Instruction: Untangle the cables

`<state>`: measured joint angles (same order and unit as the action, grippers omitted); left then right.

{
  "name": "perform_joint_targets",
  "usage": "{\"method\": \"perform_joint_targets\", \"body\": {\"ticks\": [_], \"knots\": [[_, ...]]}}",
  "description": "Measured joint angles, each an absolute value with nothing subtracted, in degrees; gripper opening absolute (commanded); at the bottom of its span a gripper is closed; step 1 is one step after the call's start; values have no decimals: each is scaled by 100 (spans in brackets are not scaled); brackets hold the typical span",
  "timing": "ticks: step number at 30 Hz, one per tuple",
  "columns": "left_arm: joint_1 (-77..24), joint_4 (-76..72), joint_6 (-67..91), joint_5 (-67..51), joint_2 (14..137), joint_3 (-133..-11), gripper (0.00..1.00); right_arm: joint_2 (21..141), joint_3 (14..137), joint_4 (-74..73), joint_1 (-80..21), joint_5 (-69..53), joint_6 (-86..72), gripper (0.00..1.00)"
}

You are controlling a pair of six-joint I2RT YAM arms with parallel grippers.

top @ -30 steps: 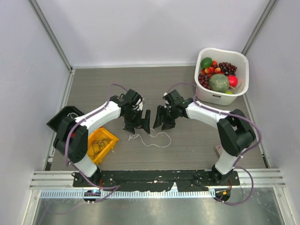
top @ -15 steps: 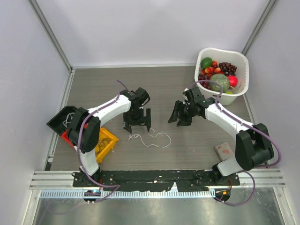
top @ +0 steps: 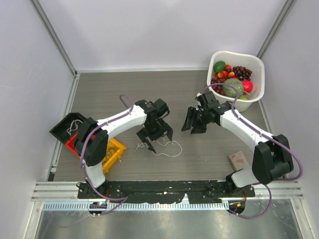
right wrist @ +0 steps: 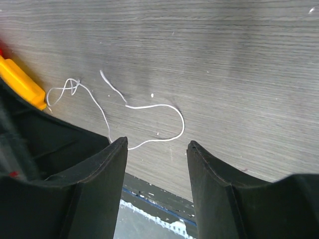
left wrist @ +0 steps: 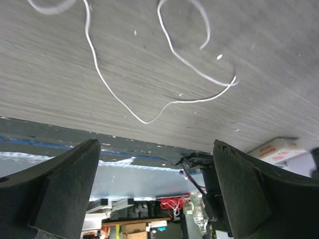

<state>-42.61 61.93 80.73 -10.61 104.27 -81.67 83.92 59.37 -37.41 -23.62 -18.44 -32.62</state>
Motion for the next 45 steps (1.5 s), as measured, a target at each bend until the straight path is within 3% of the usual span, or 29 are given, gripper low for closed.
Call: {"method": "perform_joint_targets", "body": {"ticks": [8,14,24,31,39,45], "knots": [[-4571,5363,9885,-963,9839,-7013,100,7389,5732,-3911,-2252,-1774,-3013,56],[-4602,4838,10801,-998,10040,-6932,100,7295,5572,-4134,-1988,-1890,-2681,56],[-4838,3592,11281,-679,10250,-6606,99,6963,5358,-4421,-1627,-2150,-2265,55],[-4847,3400,11362,-545,10339,-6576,88,6912,5205,-4495,-1627,-2268,-2259,55],[-4827,3452,11378,-515,10444,-6460,84,6783,5183,-4501,-1627,-2283,-2257,55],[-4786,3450,11395,-499,10468,-6460,61,6711,5151,-4512,-1627,-2281,-2257,55]]}}
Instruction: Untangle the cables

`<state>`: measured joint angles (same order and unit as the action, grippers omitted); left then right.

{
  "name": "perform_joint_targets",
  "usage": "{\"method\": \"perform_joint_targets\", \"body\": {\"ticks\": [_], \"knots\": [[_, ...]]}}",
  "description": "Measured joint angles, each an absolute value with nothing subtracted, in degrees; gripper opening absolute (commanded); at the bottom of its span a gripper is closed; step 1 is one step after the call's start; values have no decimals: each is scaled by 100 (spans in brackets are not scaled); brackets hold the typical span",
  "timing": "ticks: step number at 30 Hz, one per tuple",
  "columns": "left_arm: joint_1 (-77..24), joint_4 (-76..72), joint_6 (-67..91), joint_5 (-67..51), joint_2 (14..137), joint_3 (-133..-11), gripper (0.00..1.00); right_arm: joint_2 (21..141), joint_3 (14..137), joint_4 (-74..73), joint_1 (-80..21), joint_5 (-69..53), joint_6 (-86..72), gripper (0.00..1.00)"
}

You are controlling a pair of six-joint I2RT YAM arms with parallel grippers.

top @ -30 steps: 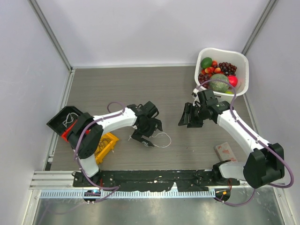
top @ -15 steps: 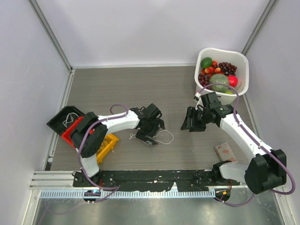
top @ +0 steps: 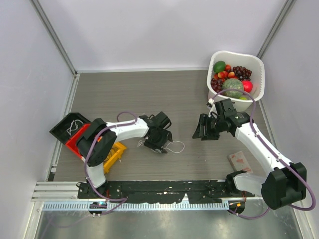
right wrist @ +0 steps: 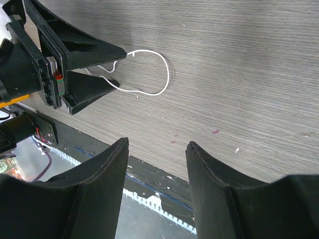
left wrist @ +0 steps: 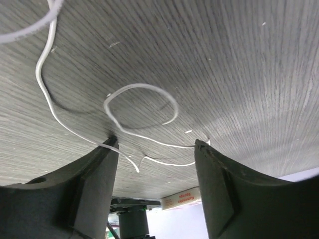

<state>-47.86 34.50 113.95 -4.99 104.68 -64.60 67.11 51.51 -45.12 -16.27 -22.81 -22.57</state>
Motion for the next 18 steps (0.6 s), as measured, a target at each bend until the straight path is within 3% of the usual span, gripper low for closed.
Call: {"method": "perform_joint_targets", "body": {"ticks": [6,10,18], "knots": [[-4759,3350,11410,-506,10501,-6420,34,6711,5151,-4521,-1627,-2281,-2255,55],[-4746,3177,11408,-530,10501,-6326,3,6711,5151,-4525,-1627,-2281,-2255,55],[-4668,3435,11330,-414,10560,-6495,0,6724,5151,-4532,-1627,-2279,-2244,54]]}}
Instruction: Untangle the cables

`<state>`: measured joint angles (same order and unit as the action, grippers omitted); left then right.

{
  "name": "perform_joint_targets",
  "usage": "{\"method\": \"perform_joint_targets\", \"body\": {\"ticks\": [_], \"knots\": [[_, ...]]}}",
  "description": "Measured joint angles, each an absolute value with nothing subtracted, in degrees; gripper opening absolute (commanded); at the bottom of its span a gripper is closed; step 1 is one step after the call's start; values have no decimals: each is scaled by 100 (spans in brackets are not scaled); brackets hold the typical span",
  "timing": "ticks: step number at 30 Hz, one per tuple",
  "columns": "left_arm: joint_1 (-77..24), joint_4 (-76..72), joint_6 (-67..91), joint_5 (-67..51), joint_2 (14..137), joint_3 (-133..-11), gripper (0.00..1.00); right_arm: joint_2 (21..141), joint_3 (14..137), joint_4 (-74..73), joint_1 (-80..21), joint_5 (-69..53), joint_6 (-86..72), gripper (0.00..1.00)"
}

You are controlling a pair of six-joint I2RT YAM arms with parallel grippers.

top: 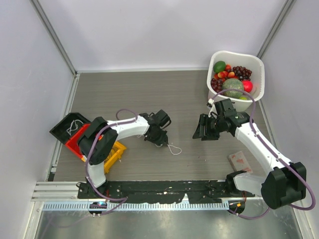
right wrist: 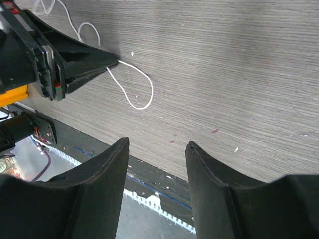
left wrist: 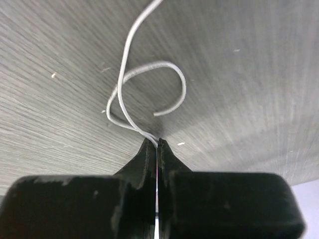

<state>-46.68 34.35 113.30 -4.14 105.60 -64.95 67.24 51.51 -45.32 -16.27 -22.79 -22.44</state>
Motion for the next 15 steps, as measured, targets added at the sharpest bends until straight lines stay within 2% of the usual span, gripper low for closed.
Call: {"method": "perform_joint_targets", "body": {"ticks": [11,15], "knots": [[-4633,5236,8930,803,10637,-8739,0,6823,5151,-4532,-1627,-2261,-2235,54],[-4633,5485,8117,1221,10490,-8803,0,6888,5153,-4534,-1627,-2261,-2235,54]]}}
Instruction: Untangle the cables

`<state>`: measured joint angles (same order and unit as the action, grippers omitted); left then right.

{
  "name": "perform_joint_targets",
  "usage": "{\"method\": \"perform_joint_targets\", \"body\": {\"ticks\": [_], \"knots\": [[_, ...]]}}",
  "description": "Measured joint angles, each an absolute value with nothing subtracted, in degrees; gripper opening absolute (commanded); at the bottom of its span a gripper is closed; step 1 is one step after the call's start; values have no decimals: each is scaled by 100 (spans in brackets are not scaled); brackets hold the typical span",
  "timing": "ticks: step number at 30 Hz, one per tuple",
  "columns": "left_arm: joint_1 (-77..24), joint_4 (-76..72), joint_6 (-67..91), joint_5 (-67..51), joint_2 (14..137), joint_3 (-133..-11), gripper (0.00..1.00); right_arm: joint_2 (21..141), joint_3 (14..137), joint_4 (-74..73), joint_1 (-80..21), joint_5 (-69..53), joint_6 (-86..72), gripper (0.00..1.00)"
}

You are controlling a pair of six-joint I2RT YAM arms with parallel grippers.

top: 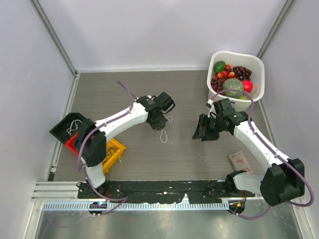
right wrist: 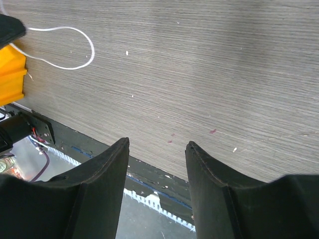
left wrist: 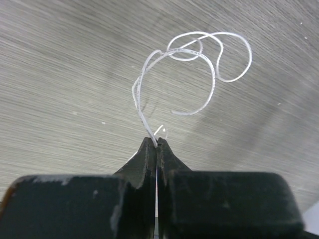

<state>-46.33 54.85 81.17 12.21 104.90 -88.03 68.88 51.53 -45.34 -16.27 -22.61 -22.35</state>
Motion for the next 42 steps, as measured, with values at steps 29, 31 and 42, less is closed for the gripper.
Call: {"method": "perform_joint_targets", "body": {"ticks": [29,31,42], "knots": [[1074,7019,5800,2298,7964,-8197,0,7808,5546,-4532,-1907,-2515,-2311,51],[1671,6978,5870,2025,7985,-8029,0,7854,5586,-4541,-1940,-2517,-2316,51],[3063,6320,6322,504,8501,-7325,0,7957,5607,-4552,-1979,-2506,-2436,50]]}}
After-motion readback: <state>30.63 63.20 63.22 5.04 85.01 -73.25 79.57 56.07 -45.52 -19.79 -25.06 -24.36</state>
